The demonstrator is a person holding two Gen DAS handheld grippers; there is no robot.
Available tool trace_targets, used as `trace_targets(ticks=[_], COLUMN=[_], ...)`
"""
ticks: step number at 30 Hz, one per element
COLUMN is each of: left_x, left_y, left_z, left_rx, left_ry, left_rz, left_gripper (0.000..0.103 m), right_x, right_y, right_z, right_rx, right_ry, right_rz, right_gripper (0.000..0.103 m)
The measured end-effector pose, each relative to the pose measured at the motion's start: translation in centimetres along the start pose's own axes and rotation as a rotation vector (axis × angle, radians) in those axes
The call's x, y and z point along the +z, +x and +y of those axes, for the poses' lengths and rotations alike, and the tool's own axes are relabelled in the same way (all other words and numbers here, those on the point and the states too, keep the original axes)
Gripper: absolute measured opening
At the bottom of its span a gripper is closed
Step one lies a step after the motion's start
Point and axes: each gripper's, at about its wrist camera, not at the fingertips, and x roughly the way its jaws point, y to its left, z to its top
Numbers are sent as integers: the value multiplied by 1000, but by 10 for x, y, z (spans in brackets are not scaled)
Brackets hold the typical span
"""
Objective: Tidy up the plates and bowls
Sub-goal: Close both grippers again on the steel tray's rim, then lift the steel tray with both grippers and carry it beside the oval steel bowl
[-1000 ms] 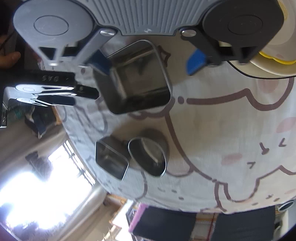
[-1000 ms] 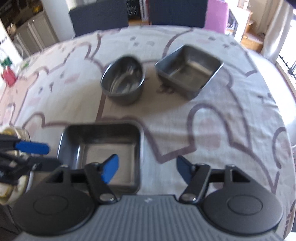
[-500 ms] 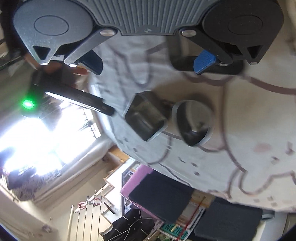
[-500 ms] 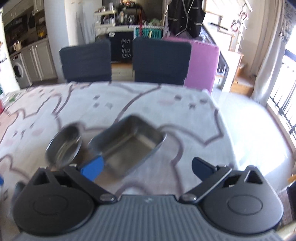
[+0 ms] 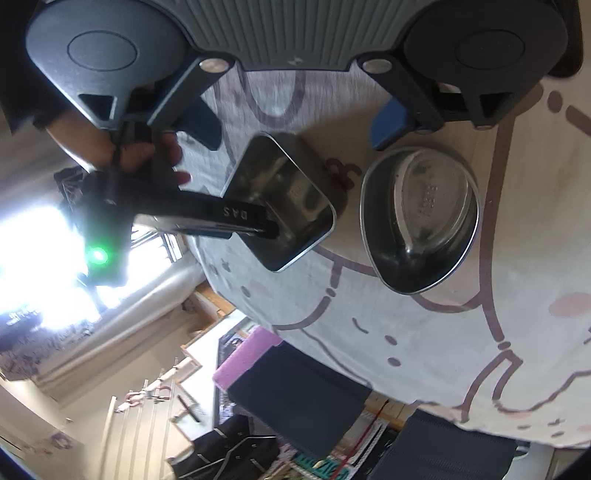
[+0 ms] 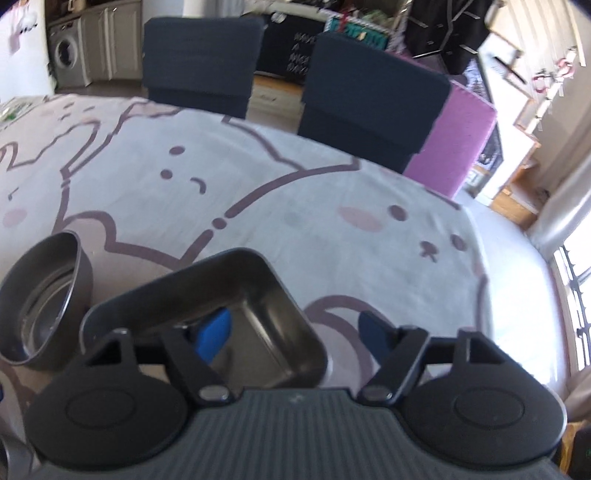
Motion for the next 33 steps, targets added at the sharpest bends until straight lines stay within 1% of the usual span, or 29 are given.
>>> trace_targets(ticks=[1, 2, 3, 4, 5, 6, 7, 9, 11, 13, 15, 18, 22, 23, 24, 26, 29, 31, 33], left_x=[3, 3, 5, 8, 10, 12, 15, 18, 19, 21, 21, 20, 18, 18, 18, 20, 20, 20, 20], left_y=[4, 7, 11, 14, 17, 21, 25, 32, 38, 43, 47, 55, 59, 59, 59, 60, 61, 63, 65], left_z=[1, 0, -1, -2, -3, -5, -5, -6, -8, -13, -18, -19, -18, -17, -16, -15, -16, -17, -19], left_rx=[-2, -7, -11, -6, 2, 9, 20, 48, 64, 68, 84, 104, 129, 135, 139, 141, 152, 162, 181], left_ry=[-7, -5, 6, 23, 42, 60, 71, 68, 66, 86, 95, 95, 108, 112, 118, 114, 117, 137, 161], left_rz=[8, 15, 21, 21, 21, 22, 25, 38, 45, 49, 62, 79, 81, 81, 81, 88, 93, 93, 95], left_gripper=[82, 81, 80, 78, 76, 72, 70, 61, 59, 54, 47, 42, 38, 33, 28, 24, 22, 21, 13], right_x=[1, 0, -1, -1, -4, -7, -11, -21, -29, -40, -48, -57, -67, -70, -71, -75, -72, -69, -65], right_y=[3, 5, 4, 3, 1, -2, -4, -8, -10, -15, -19, -26, -42, -45, -48, -51, -49, -44, -39], right_z=[1, 0, 0, -4, -8, -14, -21, -26, -26, -25, -24, -25, -22, -21, -19, -18, -22, -26, -30], right_rx=[10, 29, 14, 7, 5, 11, 25, 35, 27, 25, 19, 50, 88, 96, 106, 114, 78, 83, 95], right_ry=[4, 5, -8, -20, -20, -3, 22, 46, 50, 54, 68, 111, 159, 162, 161, 166, 198, 236, 278], right_rz=[8, 26, 31, 32, 37, 44, 52, 64, 73, 81, 84, 81, 85, 91, 97, 105, 87, 68, 50], right_gripper=[63, 48, 39, 33, 23, 19, 18, 16, 14, 13, 13, 13, 14, 14, 15, 16, 18, 18, 18])
